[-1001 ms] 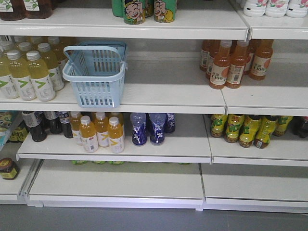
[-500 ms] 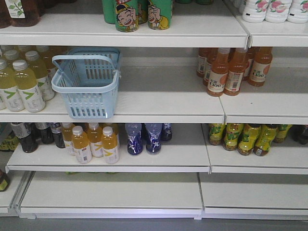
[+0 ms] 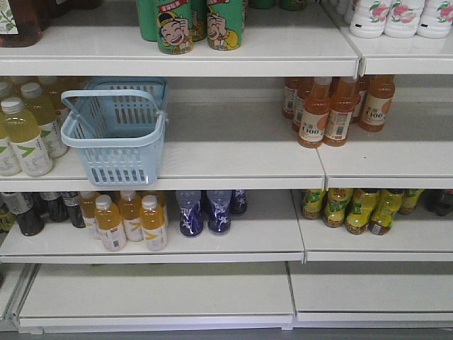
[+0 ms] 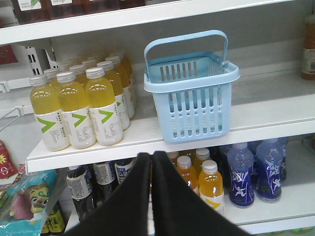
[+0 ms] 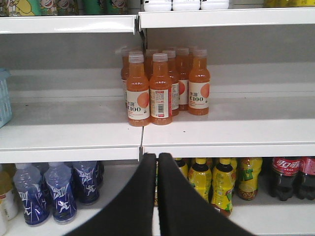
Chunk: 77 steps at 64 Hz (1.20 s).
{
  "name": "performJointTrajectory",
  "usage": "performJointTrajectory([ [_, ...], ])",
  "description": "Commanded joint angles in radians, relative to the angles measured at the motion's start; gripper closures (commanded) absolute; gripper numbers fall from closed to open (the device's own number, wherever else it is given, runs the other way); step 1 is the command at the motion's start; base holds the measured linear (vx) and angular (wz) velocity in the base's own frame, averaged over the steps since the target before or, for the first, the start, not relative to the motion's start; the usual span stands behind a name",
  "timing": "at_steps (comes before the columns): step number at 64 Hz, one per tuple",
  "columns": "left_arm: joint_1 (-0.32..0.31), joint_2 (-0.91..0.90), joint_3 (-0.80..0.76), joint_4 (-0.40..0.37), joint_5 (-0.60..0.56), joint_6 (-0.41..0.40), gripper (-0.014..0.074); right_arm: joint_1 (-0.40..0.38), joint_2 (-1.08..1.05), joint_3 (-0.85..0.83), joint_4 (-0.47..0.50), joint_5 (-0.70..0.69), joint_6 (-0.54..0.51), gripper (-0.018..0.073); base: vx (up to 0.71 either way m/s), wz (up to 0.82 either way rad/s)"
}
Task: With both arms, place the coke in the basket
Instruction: 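Approach the shelf and stop in front of the light-blue basket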
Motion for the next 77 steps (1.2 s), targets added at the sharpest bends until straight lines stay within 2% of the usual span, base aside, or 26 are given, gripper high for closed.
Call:
performJointTrajectory([
  [1,-0.005,-0.021,0.004,-0.007,-0.062,-0.007,0.0603,-0.006,-0.014,0.015,-0.003,-0.077,-0.005,0.0564,0.04,-0.04],
  [77,-0.005,-0.021,0.004,-0.007,-0.062,-0.007,0.0603,-0.006,-0.014,0.015,-0.003,-0.077,-0.005,0.0564,0.02,-0.02],
])
